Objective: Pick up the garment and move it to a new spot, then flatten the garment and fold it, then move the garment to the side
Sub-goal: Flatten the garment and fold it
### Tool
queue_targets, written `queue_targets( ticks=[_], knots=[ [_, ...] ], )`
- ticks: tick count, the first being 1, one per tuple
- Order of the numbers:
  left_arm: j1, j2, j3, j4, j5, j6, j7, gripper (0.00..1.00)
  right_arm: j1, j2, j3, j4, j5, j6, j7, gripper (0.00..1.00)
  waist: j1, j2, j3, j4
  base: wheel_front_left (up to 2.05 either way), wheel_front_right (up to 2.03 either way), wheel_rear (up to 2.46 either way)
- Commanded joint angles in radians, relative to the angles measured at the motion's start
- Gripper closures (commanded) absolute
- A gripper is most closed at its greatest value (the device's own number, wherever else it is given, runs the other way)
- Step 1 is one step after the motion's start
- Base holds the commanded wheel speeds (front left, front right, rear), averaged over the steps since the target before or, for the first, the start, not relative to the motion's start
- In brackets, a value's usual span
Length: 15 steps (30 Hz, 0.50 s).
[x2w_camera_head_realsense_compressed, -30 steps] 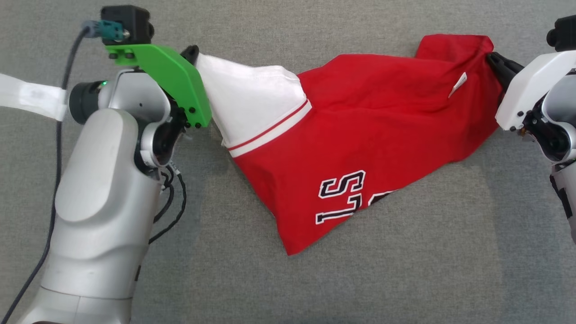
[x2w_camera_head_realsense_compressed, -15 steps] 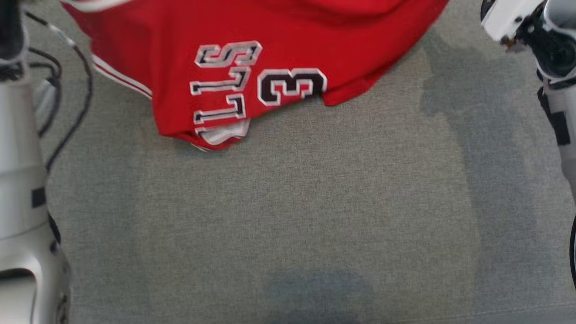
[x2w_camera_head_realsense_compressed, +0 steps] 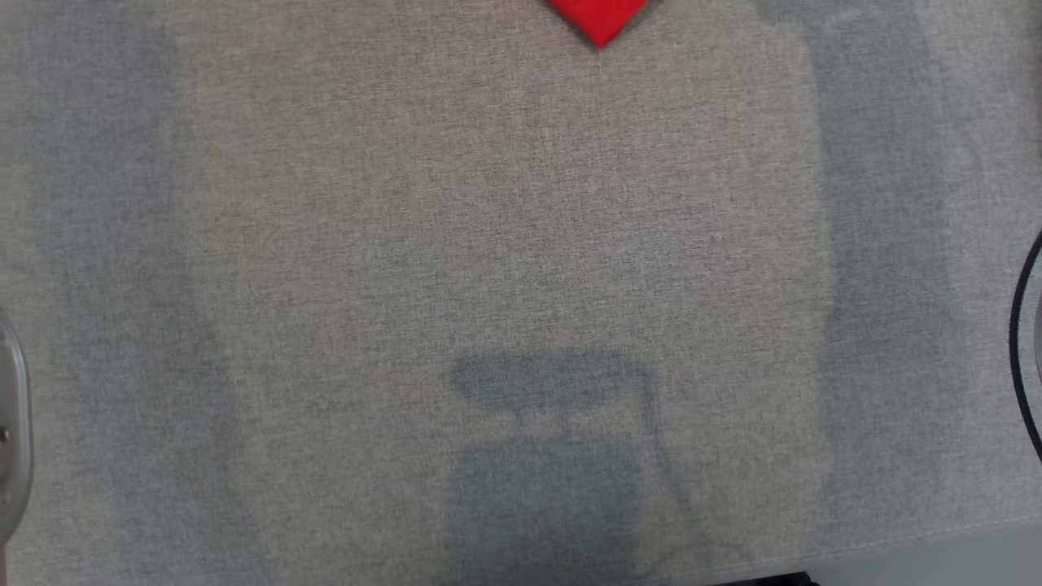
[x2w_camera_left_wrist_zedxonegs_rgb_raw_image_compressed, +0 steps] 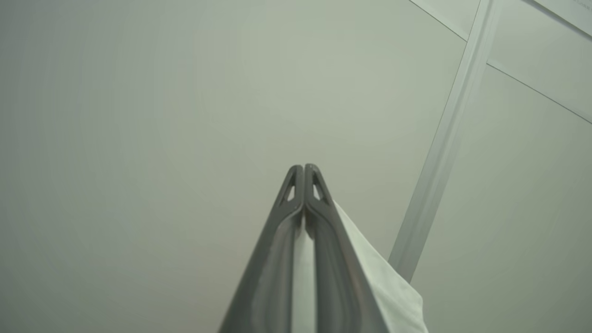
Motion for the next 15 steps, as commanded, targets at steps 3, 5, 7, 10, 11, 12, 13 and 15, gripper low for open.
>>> queue_targets(
  ticks=[3,5,7,10,11,12,13,15],
  knots=[
    [-0.064,-0.003,0.013,0.03,-0.004,-0.027,-0.086,1.0,-0.072,0.034,-0.041,0.045,-0.074,0.0,-0.104,1.0,-0.0002,0.0,-0.009,-0.016,0.0,0.0,0.0],
    [-0.088,-0.008,0.017,0.05,-0.01,-0.045,-0.132,1.0,-0.115,0.055,-0.065,0.069,-0.109,0.0,-0.172,1.0,-0.0002,0.0,-0.021,-0.019,0.0,0.0,0.0],
    [-0.099,0.003,0.01,0.062,0.004,-0.059,-0.17,1.0,-0.148,0.076,-0.085,0.093,-0.13,0.0,-0.246,1.0,-0.0002,0.0,-0.035,-0.027,0.0,0.0,0.0],
    [-0.104,0.0,0.014,0.066,-0.006,-0.079,-0.204,1.0,-0.171,0.092,-0.073,0.131,-0.165,0.0,-0.313,1.0,-0.0002,0.0,-0.047,-0.036,0.0,0.0,0.0],
    [-0.102,-0.005,0.016,0.07,-0.015,-0.082,-0.208,1.0,-0.172,0.092,-0.056,0.144,-0.178,0.0,-0.322,1.0,-0.0002,0.0,-0.047,-0.037,0.0,0.0,0.0],
    [-0.09,-0.007,0.011,0.075,-0.016,-0.087,-0.213,1.0,-0.17,0.09,-0.036,0.157,-0.18,0.0,-0.317,1.0,-0.0002,0.0,-0.044,-0.036,0.0,0.0,0.0],
    [-0.068,-0.014,0.007,0.08,-0.028,-0.088,-0.214,1.0,-0.163,0.088,-0.017,0.167,-0.175,0.0,-0.309,1.0,-0.0002,0.0,-0.04,-0.033,0.0,0.0,0.0],
    [-0.013,-0.026,-0.012,0.081,-0.039,-0.095,-0.217,1.0,-0.135,0.068,0.04,0.185,-0.174,0.0,-0.291,1.0,-0.0002,0.0,-0.028,-0.026,0.0,0.0,0.0]
  ],
)
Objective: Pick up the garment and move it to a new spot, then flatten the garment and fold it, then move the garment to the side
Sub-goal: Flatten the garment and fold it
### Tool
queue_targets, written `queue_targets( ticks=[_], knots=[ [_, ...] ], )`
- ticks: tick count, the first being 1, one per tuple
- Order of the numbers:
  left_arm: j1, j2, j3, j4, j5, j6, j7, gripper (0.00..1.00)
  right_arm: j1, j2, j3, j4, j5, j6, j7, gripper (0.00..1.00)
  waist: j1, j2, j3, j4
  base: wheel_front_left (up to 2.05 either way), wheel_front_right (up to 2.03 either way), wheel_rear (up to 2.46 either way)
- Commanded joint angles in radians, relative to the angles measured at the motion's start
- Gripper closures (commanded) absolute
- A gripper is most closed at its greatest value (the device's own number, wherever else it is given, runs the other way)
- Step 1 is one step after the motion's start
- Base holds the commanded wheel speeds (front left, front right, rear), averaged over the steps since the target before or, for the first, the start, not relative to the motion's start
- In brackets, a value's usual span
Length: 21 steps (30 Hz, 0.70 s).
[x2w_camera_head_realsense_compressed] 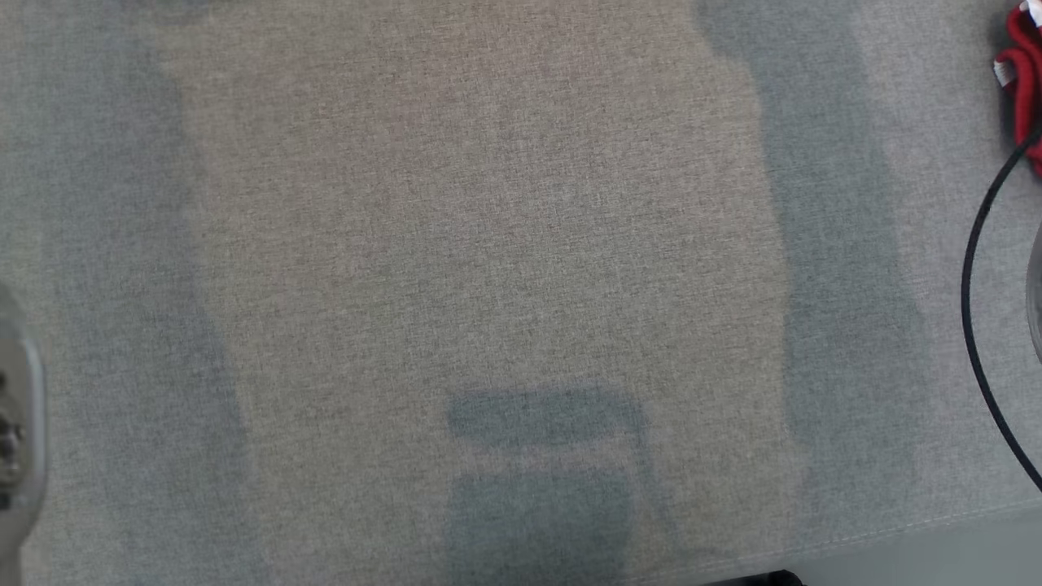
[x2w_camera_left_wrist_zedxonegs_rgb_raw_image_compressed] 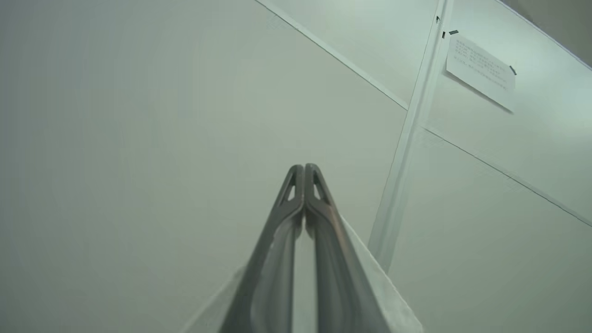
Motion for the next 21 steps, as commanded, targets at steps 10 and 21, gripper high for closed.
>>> queue_targets(
  ticks=[10,21],
  knots=[
    [0.49,-0.02,-0.181,-0.224,-0.149,-0.011,-0.013,1.0,0.296,-0.205,0.267,-0.13,0.173,-0.001,0.139,1.0,0.0,0.0,0.006,0.071,0.0,0.0,0.0],
    [1.109,-0.005,-0.232,-0.514,-0.142,0.016,-0.017,1.0,0.807,-0.479,0.225,-0.507,0.328,-0.001,0.384,1.0,0.0,0.0,-0.167,0.115,0.0,0.0,0.0]
  ],
)
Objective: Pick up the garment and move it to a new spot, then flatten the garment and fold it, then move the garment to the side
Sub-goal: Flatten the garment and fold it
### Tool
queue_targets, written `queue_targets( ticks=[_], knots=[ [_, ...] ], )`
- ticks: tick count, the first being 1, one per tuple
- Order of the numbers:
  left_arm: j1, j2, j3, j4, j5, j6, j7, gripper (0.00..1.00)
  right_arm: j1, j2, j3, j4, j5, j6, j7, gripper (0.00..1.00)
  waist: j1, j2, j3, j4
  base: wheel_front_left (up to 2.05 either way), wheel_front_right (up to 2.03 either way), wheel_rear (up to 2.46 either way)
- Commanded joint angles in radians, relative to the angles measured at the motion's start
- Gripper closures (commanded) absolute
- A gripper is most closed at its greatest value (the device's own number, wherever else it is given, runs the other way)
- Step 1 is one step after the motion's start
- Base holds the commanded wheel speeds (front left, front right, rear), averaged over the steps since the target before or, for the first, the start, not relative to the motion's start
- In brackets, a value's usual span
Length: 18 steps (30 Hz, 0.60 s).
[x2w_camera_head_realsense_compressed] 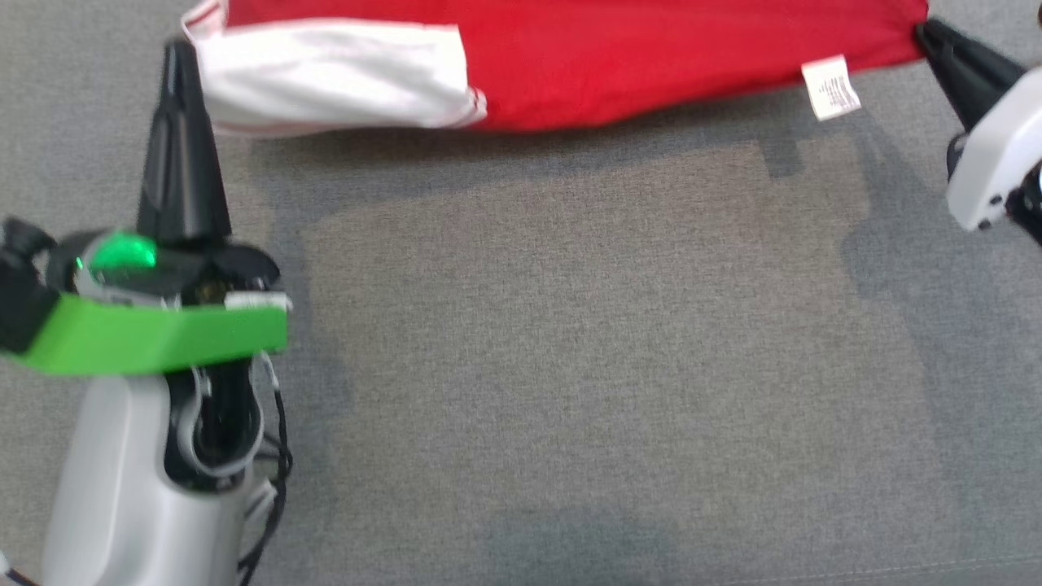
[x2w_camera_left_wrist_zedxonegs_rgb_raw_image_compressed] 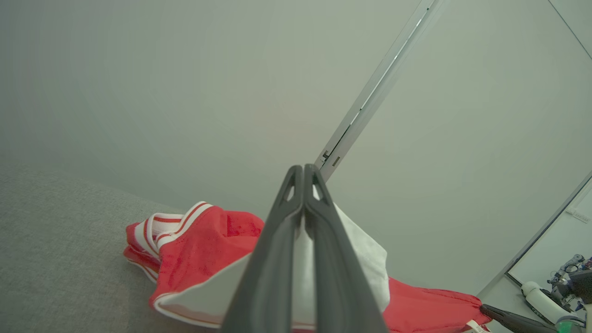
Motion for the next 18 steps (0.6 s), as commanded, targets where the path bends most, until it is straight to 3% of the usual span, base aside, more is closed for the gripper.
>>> queue_targets(
  ticks=[1,9,18],
  knots=[
    [0.03,-0.004,0.002,-0.01,0.01,0.003,-0.002,1.0,0.029,-0.003,-0.01,-0.014,0.002,-0.001,0.003,1.0,0.0001,0.0,-0.08,0.024,0.0,0.0,0.0],
    [0.392,-0.087,0.068,-0.07,0.008,0.05,-0.002,1.0,0.38,0.081,-0.18,-0.096,-0.08,-0.001,0.018,1.0,0.0001,0.0,-0.212,0.055,0.0,0.0,0.0],
    [0.578,-0.125,0.077,-0.002,0.057,0.048,-0.002,1.0,0.652,0.199,-0.28,-0.149,-0.153,-0.001,0.117,1.0,0.0001,0.0,-0.309,0.097,0.0,0.0,0.0]
  ],
)
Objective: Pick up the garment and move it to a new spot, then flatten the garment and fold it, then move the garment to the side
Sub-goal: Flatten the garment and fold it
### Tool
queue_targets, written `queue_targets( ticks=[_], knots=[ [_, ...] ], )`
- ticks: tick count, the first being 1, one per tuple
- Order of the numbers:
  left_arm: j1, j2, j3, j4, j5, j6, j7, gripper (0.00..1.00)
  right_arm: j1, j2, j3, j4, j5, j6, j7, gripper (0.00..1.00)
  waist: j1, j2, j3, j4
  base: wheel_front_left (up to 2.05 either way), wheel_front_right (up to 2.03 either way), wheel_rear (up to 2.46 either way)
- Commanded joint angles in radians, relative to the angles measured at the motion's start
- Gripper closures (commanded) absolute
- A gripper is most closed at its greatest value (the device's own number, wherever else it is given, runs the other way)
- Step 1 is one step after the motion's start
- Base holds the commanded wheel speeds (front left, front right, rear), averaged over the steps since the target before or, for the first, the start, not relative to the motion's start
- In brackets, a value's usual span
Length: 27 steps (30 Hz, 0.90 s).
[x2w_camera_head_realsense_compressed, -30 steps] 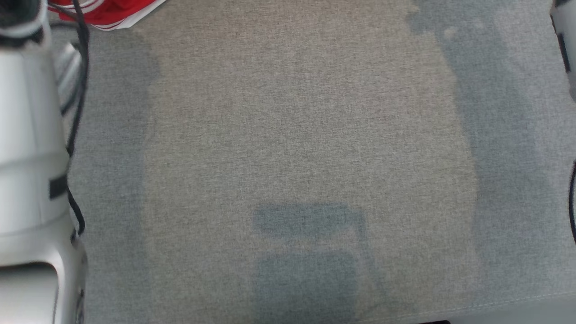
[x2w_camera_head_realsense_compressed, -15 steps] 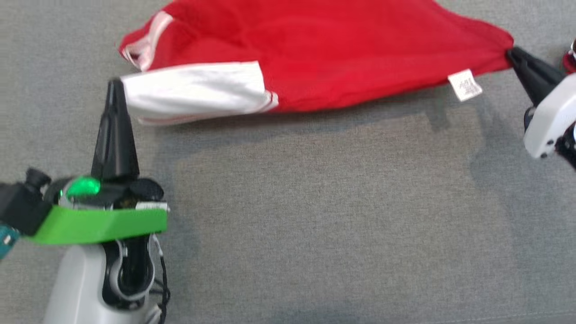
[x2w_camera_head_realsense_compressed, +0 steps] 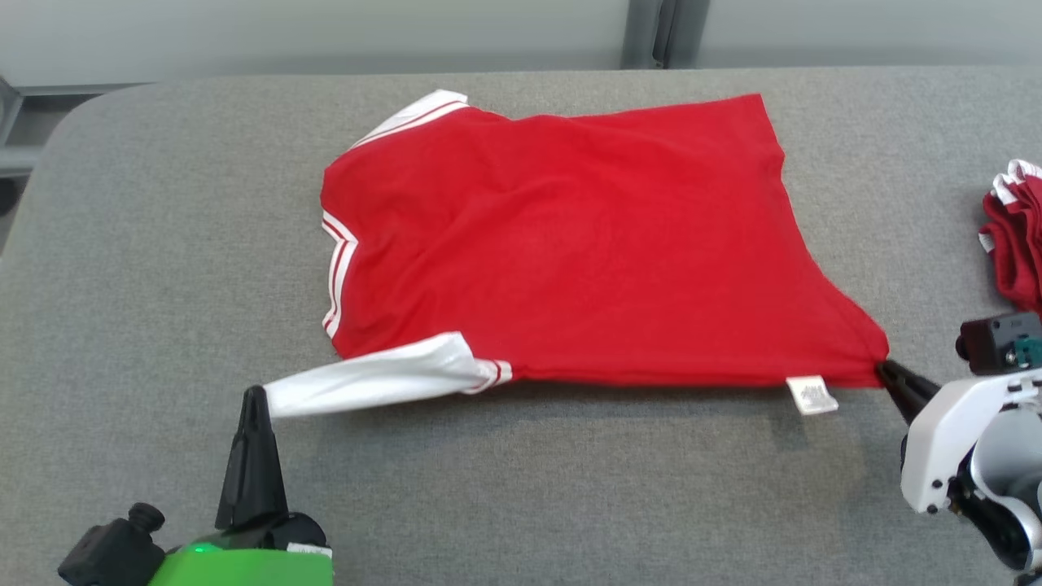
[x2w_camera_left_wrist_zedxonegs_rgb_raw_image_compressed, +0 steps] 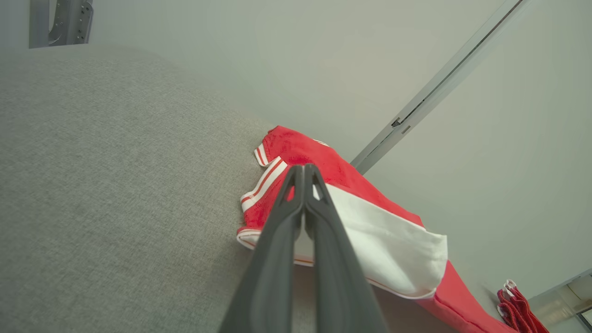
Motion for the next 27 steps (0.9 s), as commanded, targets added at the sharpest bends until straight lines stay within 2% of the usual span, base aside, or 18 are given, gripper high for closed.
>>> queue_targets(
  ticks=[1,4,7,19,27],
  knots=[
    [0.033,-0.004,0.004,0.01,0.017,0.001,0.0,1.0,0.049,0.018,-0.013,-0.02,-0.005,-0.001,0.028,1.0,0.0001,0.0,-0.063,0.036,0.0,0.0,0.0],
    [0.072,0.001,0.005,0.02,0.03,-0.001,0.0,1.0,0.122,0.039,-0.045,-0.059,-0.016,-0.001,0.083,1.0,0.0001,0.0,-0.086,0.04,0.0,0.0,0.0],
    [0.116,0.03,0.004,0.011,0.043,0.001,0.005,1.0,0.187,0.055,-0.083,-0.101,-0.032,-0.001,0.123,1.0,0.0001,0.0,-0.103,0.043,0.0,0.0,0.0],
    [0.288,0.114,-0.04,-0.077,0.096,0.02,0.093,1.0,0.36,0.144,-0.158,-0.187,-0.078,-0.001,0.205,1.0,0.0001,0.0,-0.128,0.043,0.0,0.0,0.0],
    [0.189,0.145,-0.072,-0.112,0.152,0.008,0.112,1.0,0.337,0.165,-0.155,-0.22,-0.078,-0.001,0.198,1.0,0.0001,0.0,-0.123,0.033,0.0,0.0,0.0]
  ],
)
